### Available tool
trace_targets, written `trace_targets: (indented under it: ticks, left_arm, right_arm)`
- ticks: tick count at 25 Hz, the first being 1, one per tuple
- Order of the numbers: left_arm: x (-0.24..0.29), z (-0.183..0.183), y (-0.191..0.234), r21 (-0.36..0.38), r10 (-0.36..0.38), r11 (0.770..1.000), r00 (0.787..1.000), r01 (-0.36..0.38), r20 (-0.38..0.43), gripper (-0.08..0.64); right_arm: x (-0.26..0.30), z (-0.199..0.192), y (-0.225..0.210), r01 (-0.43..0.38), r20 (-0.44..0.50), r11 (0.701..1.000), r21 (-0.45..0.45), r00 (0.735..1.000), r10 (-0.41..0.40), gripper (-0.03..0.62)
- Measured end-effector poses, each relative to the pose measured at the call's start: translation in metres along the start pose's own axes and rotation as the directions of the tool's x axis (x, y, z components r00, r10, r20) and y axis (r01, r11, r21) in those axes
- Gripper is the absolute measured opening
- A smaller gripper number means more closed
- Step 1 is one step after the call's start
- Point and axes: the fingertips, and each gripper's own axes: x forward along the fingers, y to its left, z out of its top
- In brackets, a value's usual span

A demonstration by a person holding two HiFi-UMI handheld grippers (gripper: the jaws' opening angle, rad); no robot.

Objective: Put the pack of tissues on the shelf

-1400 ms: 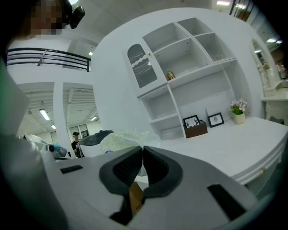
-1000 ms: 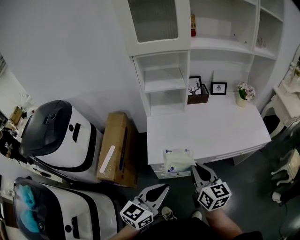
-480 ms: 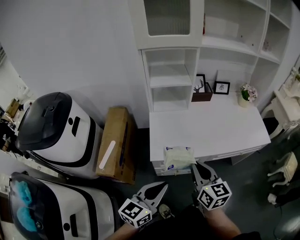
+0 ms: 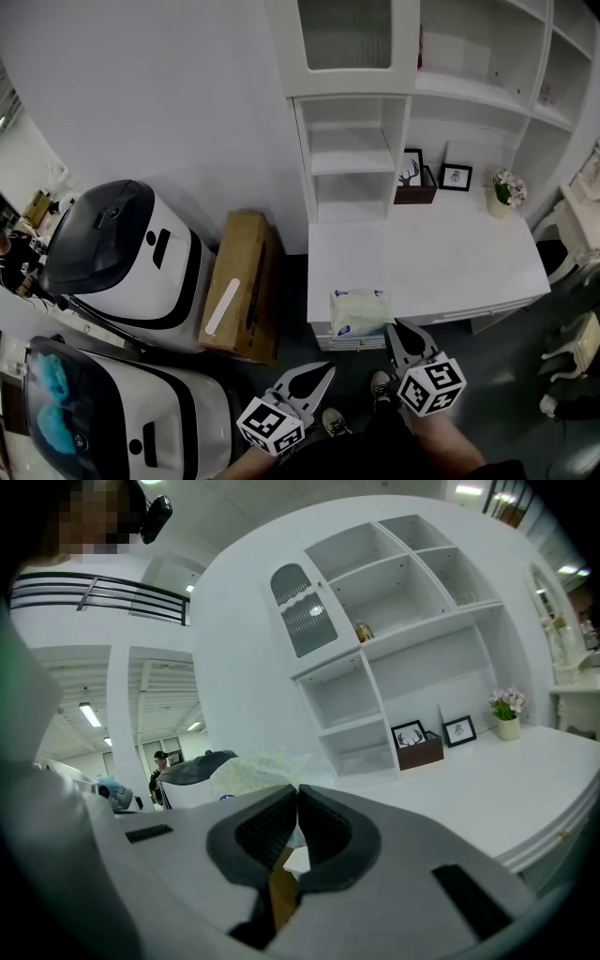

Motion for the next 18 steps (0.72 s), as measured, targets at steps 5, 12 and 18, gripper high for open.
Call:
trace_targets:
  ticks: [5, 12, 18]
  left_arm:
    - [0.015, 0.009, -0.001, 0.006, 0.019, 1.000, 1.000, -0.019, 0.016, 0.003]
    - [0.042, 0.012, -0.003, -0.008, 0.042, 0.999, 0.999, -0.042, 0.028, 0.003]
    - [0.066, 0.018, -0.004, -0.007, 0.075, 0.997, 0.997, -0.074, 0.031, 0.003]
  right_arm:
    - [0.006, 0.012, -0.010, -0.022, -0.001, 1.000, -0.011, 1.000, 0.022, 0.008]
    - [0.014, 0.021, -0.035, -0.046, -0.018, 0.999, -0.017, 0.999, 0.046, 0.008]
    - [0.021, 0.031, -0.057, -0.076, -0.035, 0.997, -0.025, 0.997, 0.075, 0.008]
